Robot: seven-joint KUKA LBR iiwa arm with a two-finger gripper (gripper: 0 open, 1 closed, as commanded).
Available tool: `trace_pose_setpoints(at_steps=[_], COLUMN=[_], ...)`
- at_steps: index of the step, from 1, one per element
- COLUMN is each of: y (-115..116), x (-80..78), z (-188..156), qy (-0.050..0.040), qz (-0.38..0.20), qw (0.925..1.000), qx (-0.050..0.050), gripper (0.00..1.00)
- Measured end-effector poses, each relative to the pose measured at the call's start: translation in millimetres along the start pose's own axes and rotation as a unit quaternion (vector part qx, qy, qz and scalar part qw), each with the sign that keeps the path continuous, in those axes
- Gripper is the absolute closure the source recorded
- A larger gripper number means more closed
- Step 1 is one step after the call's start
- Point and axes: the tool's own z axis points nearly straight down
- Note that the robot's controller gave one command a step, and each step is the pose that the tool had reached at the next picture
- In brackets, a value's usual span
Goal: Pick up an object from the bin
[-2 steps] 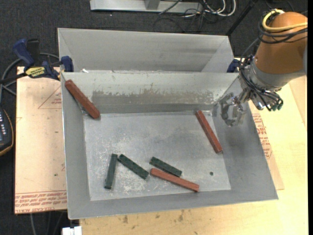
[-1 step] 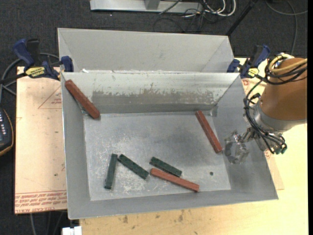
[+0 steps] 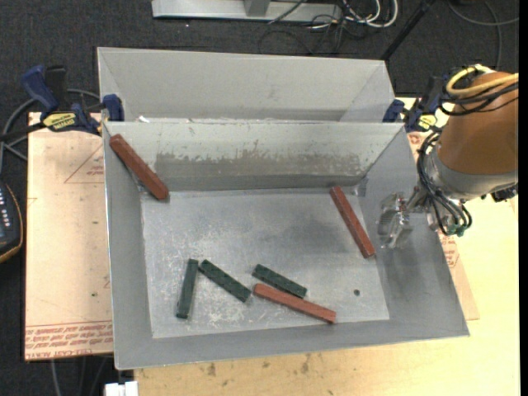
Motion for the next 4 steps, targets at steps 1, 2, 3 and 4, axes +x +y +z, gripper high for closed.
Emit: trace_pose_setpoints(at_steps=[1,2,3,4], y=[0,34,26,33], x=[0.4,-93.7,-94.0,-86.9], z=[0,14,30,102], qy=[0.0007,-0.001,0.0011,-0.0024], qz=[-0.001,-0.222,-0.404,-0.63], qw=[1.0,0.9751,0.9149,0.7763], qx=[0.0,0.0,-0.001,-0.007], gripper=[0.0,0.0,0.0,0.0])
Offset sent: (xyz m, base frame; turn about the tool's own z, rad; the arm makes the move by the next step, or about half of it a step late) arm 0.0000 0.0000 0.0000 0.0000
